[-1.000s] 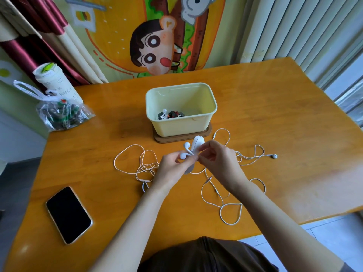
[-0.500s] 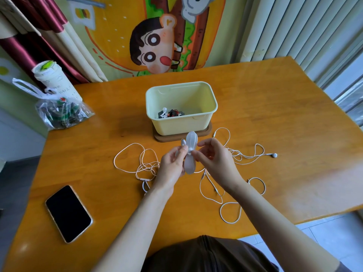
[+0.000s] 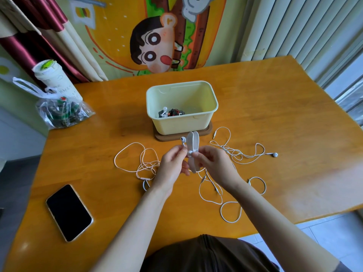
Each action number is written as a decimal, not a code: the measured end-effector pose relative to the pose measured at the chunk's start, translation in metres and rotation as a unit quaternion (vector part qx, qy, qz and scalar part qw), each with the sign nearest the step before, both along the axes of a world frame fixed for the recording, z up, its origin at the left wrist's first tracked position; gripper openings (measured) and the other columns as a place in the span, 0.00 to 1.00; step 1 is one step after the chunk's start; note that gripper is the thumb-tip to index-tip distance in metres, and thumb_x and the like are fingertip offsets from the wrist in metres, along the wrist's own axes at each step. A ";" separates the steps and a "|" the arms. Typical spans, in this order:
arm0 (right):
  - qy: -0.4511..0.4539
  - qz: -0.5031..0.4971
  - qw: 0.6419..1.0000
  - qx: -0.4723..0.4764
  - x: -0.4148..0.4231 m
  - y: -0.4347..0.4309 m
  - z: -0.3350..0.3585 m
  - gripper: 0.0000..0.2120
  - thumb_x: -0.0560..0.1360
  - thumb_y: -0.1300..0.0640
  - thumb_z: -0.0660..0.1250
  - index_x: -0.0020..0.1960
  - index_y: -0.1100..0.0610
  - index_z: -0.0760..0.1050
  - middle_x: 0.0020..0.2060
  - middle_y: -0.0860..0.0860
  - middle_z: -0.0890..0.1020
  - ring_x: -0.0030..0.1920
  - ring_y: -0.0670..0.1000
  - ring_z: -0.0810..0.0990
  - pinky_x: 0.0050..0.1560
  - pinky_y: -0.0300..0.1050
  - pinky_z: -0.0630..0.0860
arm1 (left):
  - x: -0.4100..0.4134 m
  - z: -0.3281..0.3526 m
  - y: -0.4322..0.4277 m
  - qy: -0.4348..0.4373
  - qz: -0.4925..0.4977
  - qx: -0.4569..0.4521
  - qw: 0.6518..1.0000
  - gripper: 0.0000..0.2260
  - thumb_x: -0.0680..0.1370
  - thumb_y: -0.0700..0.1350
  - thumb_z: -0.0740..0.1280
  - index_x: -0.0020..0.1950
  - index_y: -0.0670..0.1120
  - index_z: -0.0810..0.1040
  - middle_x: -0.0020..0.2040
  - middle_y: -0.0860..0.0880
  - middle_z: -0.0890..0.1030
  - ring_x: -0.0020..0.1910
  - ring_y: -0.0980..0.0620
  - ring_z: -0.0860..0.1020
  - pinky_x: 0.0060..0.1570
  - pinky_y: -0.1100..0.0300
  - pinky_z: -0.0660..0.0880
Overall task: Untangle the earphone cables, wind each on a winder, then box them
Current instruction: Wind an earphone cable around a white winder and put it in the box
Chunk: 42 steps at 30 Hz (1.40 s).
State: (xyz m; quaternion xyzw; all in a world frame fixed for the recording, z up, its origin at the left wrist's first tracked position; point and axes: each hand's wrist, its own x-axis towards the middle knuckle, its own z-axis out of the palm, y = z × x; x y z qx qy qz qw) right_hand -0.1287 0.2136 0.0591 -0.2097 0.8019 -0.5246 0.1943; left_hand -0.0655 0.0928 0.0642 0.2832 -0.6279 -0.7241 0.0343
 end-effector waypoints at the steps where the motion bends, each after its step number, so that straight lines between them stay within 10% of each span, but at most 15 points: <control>1: -0.005 -0.002 1.000 -0.001 0.000 0.000 0.000 0.05 0.77 0.56 0.65 0.44 0.55 0.78 0.30 0.48 0.79 0.30 0.43 0.74 0.37 0.38 0.72 | 0.000 0.000 0.000 0.002 0.007 -0.002 1.000 0.08 0.82 0.42 0.59 0.53 0.44 0.77 0.39 0.47 0.76 0.28 0.57 0.73 0.28 0.63 0.72; 10: -0.012 -0.011 1.000 -0.018 0.003 0.000 0.004 0.05 0.78 0.58 0.64 0.44 0.53 0.77 0.32 0.44 0.78 0.31 0.37 0.76 0.33 0.29 0.72 | 0.002 -0.004 -0.001 -0.009 0.006 -0.009 1.000 0.08 0.82 0.45 0.60 0.50 0.46 0.78 0.26 0.59 0.74 0.28 0.57 0.67 0.28 0.68 0.66; 17: -0.020 -0.010 1.000 -0.013 0.008 0.002 -0.001 0.05 0.78 0.59 0.64 0.47 0.56 0.78 0.33 0.45 0.79 0.31 0.37 0.76 0.33 0.31 0.73 | 0.001 -0.008 0.004 -0.021 0.029 -0.030 0.999 0.08 0.82 0.44 0.60 0.53 0.45 0.79 0.46 0.48 0.82 0.45 0.54 0.78 0.42 0.65 0.72; 29: -0.033 -0.042 0.997 -0.060 0.010 0.000 -0.003 0.05 0.77 0.61 0.64 0.46 0.54 0.78 0.35 0.48 0.81 0.31 0.39 0.76 0.35 0.32 0.74 | 0.002 -0.007 0.004 -0.044 0.117 -0.047 0.991 0.11 0.77 0.49 0.68 0.56 0.49 0.71 0.50 0.48 0.78 0.46 0.53 0.75 0.40 0.65 0.70; 42: 0.042 -0.056 0.998 0.004 0.009 0.004 -0.010 0.02 0.77 0.57 0.66 0.48 0.53 0.77 0.35 0.48 0.81 0.34 0.43 0.79 0.35 0.32 0.75 | 0.008 -0.006 0.013 0.034 -0.003 -0.137 0.990 0.07 0.75 0.45 0.70 0.52 0.55 0.79 0.47 0.56 0.83 0.49 0.58 0.81 0.47 0.66 0.77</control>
